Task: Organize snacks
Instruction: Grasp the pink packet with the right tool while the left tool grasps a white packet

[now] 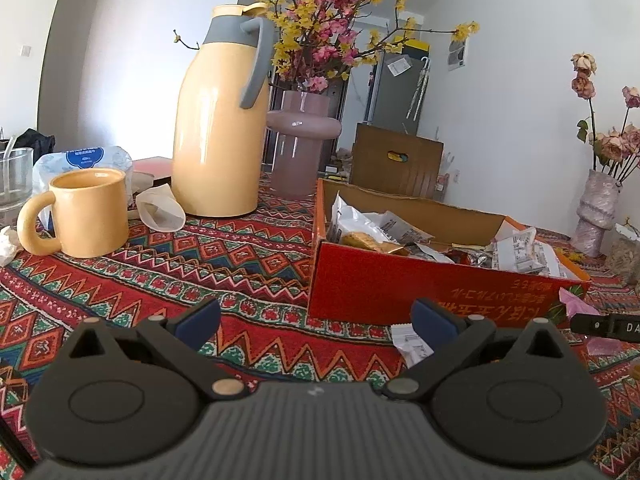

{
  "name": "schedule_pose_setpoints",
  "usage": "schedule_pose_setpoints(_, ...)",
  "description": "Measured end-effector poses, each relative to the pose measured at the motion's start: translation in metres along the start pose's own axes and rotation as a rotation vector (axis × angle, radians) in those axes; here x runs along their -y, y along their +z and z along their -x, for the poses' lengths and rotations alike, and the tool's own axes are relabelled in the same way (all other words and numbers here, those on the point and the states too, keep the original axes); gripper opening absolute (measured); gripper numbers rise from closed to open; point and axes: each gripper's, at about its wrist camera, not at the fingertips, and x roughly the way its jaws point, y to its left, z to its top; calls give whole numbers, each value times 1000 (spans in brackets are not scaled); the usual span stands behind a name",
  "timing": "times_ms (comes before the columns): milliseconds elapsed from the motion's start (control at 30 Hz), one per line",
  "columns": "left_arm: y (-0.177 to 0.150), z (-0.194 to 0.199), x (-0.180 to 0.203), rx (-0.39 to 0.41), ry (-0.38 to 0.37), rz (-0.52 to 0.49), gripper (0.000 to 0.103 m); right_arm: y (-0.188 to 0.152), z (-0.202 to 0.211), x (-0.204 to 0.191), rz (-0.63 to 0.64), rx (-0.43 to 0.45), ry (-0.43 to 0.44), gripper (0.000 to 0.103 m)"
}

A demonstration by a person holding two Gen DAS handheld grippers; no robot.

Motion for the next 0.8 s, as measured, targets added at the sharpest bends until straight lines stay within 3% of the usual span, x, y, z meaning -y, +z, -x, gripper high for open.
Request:
schedule_pose_setpoints(267, 5, -3, 7, -43, 61, -28, 103, -9, -2, 5, -25, 11, 49, 61)
schedule_pose_setpoints(533, 28, -12, 60, -113, -18, -72, 103, -10, -2, 9, -62, 15, 82, 61)
schedule_pose_setpoints(667, 26, -31, 88, -182, -15, -99, 103, -10, 0, 12, -77, 25, 95, 61)
schedule_pose_setpoints(800, 14, -52, 102, -277, 32, -112, 102, -10, 0, 14, -85, 27, 111, 61)
